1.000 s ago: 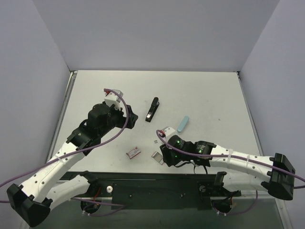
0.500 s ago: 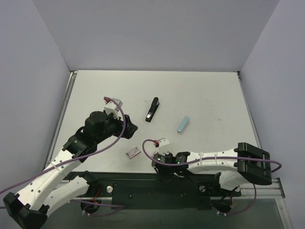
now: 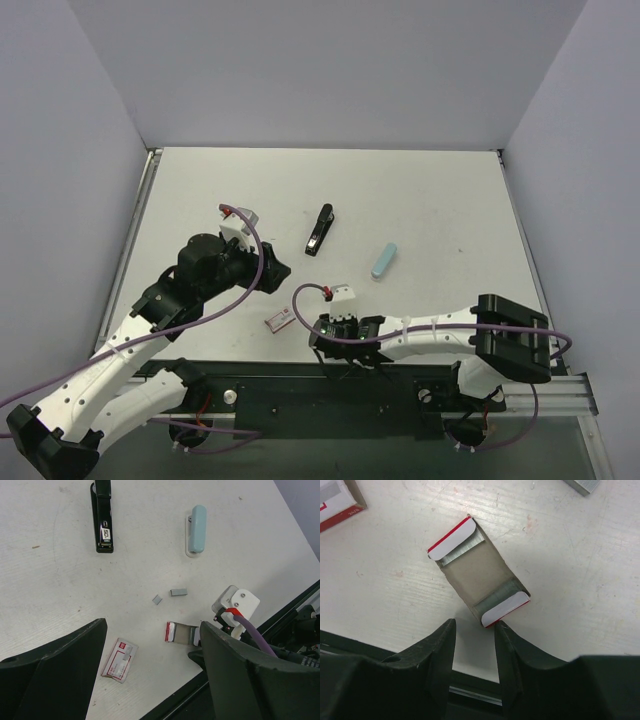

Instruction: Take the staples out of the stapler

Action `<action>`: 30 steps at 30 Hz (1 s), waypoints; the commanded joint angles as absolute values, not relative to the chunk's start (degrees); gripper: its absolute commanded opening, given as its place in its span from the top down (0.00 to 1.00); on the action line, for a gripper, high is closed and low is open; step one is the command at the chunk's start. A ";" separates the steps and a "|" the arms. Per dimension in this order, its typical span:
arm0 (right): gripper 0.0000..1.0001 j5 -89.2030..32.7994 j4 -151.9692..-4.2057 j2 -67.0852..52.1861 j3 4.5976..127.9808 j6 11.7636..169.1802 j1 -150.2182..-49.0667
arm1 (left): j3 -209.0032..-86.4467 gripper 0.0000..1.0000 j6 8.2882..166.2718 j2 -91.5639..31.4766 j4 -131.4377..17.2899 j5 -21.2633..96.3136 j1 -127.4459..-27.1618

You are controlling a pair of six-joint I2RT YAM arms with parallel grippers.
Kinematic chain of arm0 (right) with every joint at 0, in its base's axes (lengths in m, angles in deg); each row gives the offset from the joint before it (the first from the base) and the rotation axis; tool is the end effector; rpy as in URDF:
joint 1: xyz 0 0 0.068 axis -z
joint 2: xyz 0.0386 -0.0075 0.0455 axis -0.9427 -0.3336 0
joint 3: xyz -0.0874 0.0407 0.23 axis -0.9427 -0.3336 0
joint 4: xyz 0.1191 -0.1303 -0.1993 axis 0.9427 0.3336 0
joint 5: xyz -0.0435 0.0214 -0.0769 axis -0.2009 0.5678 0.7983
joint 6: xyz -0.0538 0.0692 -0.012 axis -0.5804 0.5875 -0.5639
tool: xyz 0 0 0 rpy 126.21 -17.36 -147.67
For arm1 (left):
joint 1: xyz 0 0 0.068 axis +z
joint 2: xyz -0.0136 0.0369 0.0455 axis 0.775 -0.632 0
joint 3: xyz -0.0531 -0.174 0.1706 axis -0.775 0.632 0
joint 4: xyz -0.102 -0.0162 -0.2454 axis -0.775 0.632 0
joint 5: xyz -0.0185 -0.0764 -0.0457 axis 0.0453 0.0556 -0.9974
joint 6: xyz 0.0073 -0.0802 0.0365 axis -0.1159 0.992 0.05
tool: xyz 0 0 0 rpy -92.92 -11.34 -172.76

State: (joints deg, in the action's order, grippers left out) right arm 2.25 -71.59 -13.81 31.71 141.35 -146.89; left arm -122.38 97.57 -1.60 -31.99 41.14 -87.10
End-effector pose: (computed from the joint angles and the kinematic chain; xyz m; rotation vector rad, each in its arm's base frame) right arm 0.1032 0.2964 0.0955 -0.2398 2.4739 0.5583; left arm 0.1950 -0.1513 0.2883 0.3115 2.0249 -0.7301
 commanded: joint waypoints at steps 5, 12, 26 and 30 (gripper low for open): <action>0.67 3.52 -69.01 -14.70 32.05 139.13 -143.73 | -122.67 0.14 97.59 -0.78 -32.65 40.16 -86.84; 0.66 -1.30 -73.67 -14.26 30.38 131.66 -140.04 | -122.67 0.14 97.50 -0.69 -32.47 40.43 -86.84; 0.66 -3.34 -74.12 -16.46 32.93 122.77 -135.21 | -122.14 0.15 97.67 -0.69 -32.65 39.63 -85.96; 0.66 -2.63 -72.53 -16.46 33.37 121.98 -134.42 | -122.05 0.15 97.76 -0.60 -32.91 39.55 -85.70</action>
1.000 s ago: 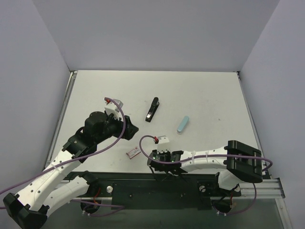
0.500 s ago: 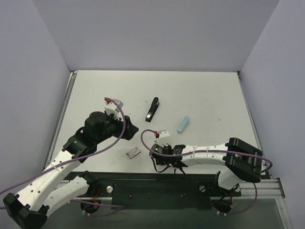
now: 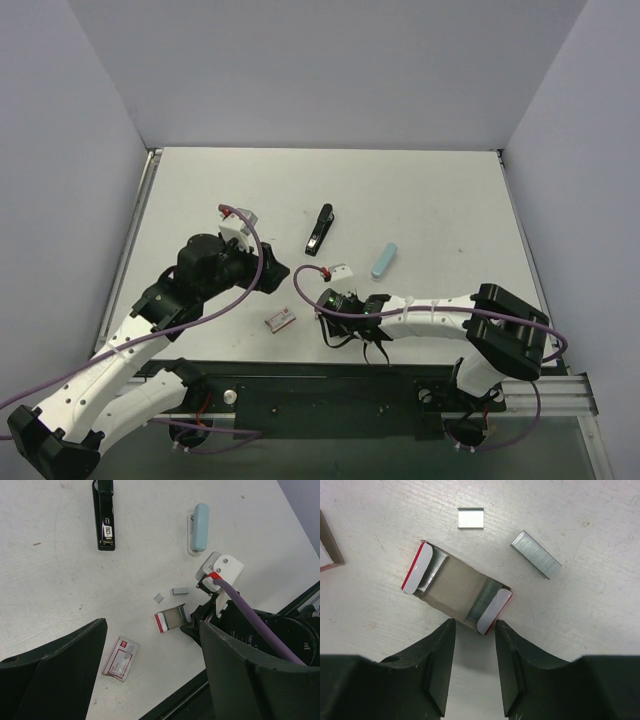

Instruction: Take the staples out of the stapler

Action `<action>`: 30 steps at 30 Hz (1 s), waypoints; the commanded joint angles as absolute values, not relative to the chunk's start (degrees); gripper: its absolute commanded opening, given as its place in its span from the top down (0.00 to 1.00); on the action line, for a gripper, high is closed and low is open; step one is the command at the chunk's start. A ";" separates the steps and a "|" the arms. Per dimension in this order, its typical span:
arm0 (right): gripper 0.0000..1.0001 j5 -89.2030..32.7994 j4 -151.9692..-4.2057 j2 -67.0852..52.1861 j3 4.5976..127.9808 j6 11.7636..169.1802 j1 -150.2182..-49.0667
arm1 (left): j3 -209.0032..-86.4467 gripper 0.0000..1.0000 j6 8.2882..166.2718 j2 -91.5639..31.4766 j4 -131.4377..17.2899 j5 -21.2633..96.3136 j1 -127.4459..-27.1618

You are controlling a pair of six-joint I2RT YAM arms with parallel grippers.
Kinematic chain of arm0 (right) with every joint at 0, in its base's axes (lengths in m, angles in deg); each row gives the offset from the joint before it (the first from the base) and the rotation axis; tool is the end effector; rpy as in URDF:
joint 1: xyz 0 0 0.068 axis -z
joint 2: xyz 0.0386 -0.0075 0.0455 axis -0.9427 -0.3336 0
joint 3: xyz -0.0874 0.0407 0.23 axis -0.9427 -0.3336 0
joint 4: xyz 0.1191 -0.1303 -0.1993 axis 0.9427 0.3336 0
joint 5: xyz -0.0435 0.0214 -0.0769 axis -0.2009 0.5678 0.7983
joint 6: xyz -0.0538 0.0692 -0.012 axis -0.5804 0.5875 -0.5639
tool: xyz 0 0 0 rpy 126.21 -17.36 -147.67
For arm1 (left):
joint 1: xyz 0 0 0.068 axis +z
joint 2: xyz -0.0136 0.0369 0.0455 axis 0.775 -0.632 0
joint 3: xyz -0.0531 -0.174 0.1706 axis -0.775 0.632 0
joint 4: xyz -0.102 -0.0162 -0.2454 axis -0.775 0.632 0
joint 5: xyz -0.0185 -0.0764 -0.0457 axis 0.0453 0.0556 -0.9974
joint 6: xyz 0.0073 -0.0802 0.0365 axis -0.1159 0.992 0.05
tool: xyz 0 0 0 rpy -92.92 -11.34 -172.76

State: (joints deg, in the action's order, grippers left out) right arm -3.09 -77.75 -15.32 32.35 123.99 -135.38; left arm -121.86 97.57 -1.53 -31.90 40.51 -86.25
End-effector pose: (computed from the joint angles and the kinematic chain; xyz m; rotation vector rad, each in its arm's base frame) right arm 0.1610 0.2876 0.0991 -0.3753 2.3936 0.5083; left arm 0.1964 -0.1489 0.2849 0.3046 2.0354 -0.7282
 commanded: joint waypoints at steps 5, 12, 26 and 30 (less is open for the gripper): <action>0.66 -1.50 -71.39 -15.93 33.72 120.84 -133.89 | -121.96 0.15 97.94 -0.87 -33.09 38.84 -85.17; 0.65 -1.66 -67.35 -9.71 35.91 115.40 -133.27 | -121.70 0.15 98.11 -0.52 -33.35 38.23 -84.73; 0.62 -6.67 -58.91 -5.12 41.28 102.47 -123.69 | -121.35 0.15 98.55 0.71 -34.05 36.29 -83.85; 0.62 -8.42 -59.26 -6.08 40.67 101.15 -121.76 | -121.26 0.15 98.55 0.89 -34.05 36.21 -83.76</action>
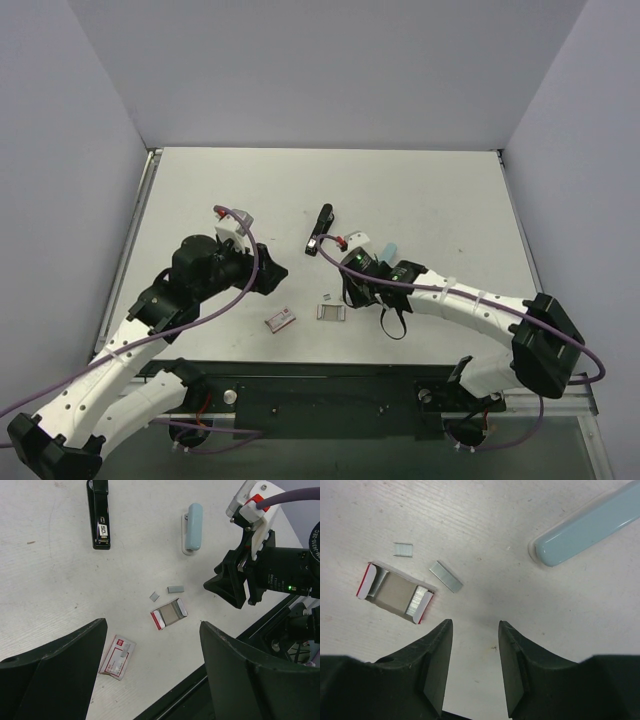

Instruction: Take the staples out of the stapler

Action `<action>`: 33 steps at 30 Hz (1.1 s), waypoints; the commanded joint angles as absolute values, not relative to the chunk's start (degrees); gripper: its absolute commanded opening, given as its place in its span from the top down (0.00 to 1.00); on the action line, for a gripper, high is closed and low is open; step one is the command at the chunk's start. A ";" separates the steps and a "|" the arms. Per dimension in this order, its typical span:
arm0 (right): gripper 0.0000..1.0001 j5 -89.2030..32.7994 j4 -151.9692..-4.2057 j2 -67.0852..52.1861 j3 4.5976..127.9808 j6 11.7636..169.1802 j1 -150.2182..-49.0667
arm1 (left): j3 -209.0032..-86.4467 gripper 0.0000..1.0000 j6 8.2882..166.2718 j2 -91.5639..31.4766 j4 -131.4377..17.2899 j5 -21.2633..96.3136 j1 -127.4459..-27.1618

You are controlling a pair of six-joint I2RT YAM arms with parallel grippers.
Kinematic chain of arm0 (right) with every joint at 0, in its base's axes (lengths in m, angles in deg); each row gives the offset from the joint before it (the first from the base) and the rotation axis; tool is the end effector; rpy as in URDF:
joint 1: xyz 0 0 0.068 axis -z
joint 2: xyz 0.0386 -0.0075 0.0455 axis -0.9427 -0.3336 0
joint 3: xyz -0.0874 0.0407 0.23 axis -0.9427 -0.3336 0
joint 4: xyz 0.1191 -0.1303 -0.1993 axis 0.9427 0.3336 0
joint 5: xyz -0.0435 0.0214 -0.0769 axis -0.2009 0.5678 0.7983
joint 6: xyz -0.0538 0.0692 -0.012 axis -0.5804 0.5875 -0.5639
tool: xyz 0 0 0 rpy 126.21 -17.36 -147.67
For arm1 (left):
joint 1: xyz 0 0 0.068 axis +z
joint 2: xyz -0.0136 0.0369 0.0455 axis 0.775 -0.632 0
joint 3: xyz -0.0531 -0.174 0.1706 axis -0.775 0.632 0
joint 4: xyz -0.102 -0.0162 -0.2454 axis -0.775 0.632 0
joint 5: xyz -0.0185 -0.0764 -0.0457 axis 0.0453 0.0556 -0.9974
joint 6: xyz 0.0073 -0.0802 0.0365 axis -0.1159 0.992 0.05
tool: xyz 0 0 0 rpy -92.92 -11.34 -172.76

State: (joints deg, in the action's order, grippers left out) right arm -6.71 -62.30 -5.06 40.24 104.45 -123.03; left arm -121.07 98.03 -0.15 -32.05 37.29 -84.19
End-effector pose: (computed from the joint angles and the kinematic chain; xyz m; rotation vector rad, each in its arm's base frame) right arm 0.2134 0.2473 0.1721 -0.5322 2.3014 0.3466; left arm 0.1955 -0.1429 0.2855 0.2976 2.0283 -0.7689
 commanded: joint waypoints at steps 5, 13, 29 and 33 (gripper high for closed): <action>0.62 -10.71 -59.96 -8.28 39.44 101.06 -121.23 | -121.26 0.15 98.64 1.15 -34.14 35.68 -83.41; 0.63 -11.24 -65.49 -11.53 37.24 101.76 -120.53 | -121.00 0.15 98.82 1.07 -34.58 34.63 -82.62; 0.62 -17.57 -69.80 -18.39 38.82 99.30 -117.45 | -120.91 0.15 98.73 0.89 -34.67 33.57 -81.57; 0.61 -18.45 -70.42 -20.06 39.34 98.78 -117.19 | -120.91 0.15 98.82 0.89 -34.75 33.04 -80.95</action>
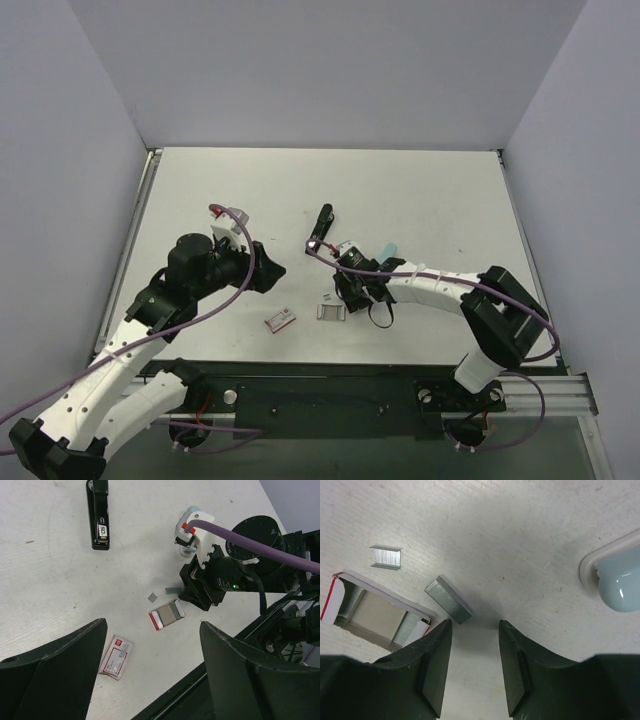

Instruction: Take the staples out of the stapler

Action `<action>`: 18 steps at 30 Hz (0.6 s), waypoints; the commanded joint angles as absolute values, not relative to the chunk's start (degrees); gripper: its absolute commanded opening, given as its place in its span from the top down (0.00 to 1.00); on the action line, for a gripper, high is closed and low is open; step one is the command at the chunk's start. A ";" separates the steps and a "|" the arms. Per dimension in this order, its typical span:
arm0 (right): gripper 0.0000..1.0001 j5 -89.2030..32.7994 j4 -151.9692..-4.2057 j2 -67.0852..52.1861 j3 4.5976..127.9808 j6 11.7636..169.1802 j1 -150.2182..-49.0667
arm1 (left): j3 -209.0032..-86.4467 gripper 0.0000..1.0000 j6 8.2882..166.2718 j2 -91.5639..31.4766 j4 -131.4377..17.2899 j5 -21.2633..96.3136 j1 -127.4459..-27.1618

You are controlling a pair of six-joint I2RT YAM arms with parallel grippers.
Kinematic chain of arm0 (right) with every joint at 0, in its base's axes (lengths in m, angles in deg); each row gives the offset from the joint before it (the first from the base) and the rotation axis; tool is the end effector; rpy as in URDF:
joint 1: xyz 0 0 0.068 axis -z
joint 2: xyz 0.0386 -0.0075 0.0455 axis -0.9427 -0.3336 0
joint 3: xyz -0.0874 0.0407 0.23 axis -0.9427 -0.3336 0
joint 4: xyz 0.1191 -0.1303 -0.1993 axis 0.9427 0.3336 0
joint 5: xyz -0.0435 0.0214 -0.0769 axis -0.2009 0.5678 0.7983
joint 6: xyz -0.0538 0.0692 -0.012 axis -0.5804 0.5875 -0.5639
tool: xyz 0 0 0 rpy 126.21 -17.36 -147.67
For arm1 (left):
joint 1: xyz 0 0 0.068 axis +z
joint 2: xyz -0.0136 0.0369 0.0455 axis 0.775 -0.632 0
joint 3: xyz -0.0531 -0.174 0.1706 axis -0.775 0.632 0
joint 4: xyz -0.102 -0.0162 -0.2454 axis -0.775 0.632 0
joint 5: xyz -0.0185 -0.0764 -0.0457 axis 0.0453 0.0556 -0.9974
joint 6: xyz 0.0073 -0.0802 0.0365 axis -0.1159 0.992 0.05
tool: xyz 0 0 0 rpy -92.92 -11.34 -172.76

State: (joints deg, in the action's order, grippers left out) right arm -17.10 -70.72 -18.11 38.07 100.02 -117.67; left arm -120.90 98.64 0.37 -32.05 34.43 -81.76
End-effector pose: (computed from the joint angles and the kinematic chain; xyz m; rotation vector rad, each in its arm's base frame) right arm 0.2356 0.2471 0.1006 -0.6451 2.4402 0.3890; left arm 0.1975 -0.1367 0.2866 0.2778 2.0275 -0.7986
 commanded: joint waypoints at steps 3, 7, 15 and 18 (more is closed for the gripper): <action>0.61 -18.98 -71.03 -21.20 39.70 98.07 -117.01 | -120.82 0.15 98.82 0.63 -34.93 32.25 -80.43; 0.61 -20.03 -71.21 -22.61 40.75 97.19 -116.66 | -120.73 0.15 98.99 0.28 -35.28 31.29 -79.72; 0.61 -22.49 -72.00 -24.54 41.28 96.58 -116.57 | -120.56 0.15 99.17 0.27 -35.55 30.41 -78.67; 0.65 -23.46 -72.18 -25.16 41.37 97.10 -116.57 | -120.38 0.15 99.25 0.19 -35.72 29.97 -78.23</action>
State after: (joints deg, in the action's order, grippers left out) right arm -20.03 -74.06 -22.18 41.59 96.83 -116.93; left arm -120.66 99.01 0.15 -32.62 31.59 -78.95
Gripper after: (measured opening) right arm 0.375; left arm 0.854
